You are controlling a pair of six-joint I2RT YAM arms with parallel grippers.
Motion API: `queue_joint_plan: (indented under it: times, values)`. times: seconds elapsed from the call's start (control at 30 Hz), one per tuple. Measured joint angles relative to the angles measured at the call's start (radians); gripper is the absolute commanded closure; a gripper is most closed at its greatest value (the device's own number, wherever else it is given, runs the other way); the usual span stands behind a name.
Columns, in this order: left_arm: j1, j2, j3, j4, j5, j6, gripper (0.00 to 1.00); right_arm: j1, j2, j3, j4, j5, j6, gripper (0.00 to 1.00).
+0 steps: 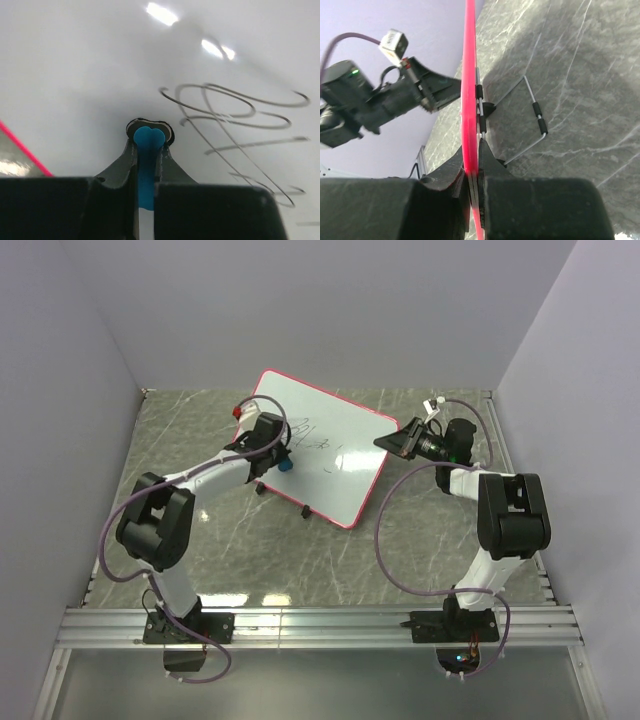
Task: Erase the whiteboard
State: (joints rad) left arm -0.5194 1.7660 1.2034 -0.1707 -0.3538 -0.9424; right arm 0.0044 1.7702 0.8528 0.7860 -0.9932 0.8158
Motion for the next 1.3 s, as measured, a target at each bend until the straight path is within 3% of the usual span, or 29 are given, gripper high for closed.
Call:
queue_joint_plan:
  times: [0.13, 0.37, 0.57, 0.7, 0.97, 1.1, 1.3]
  values:
    - [0.024, 0.018, -0.018, 0.068, -0.032, 0.022, 1.00, 0.003, -0.001, 0.016, -0.003, 0.009, -0.008, 1.00]
    - [-0.102, 0.095, 0.093, 0.055, -0.145, 0.070, 1.00, -0.017, 0.011, 0.036, -0.012, 0.016, -0.013, 1.00]
    - [-0.265, 0.120, 0.167, 0.063, -0.050, 0.023, 1.00, -0.025, 0.024, 0.045, -0.016, 0.019, -0.023, 1.00]
    - [-0.308, 0.126, 0.171, 0.069, 0.032, -0.010, 1.00, -0.025, 0.026, 0.045, -0.019, 0.019, -0.032, 1.00]
    - [-0.192, 0.168, 0.272, 0.003, 0.201, 0.008, 1.00, -0.026, 0.026, 0.045, -0.037, 0.033, -0.040, 1.00]
    - [-0.055, 0.249, 0.418, 0.001, 0.217, 0.054, 1.00, -0.023, 0.026, 0.047, -0.053, 0.045, -0.020, 1.00]
    - [0.189, 0.272, 0.356, 0.059, 0.201, 0.086, 1.00, -0.011, 0.012, 0.062, -0.098, 0.031, -0.011, 1.00]
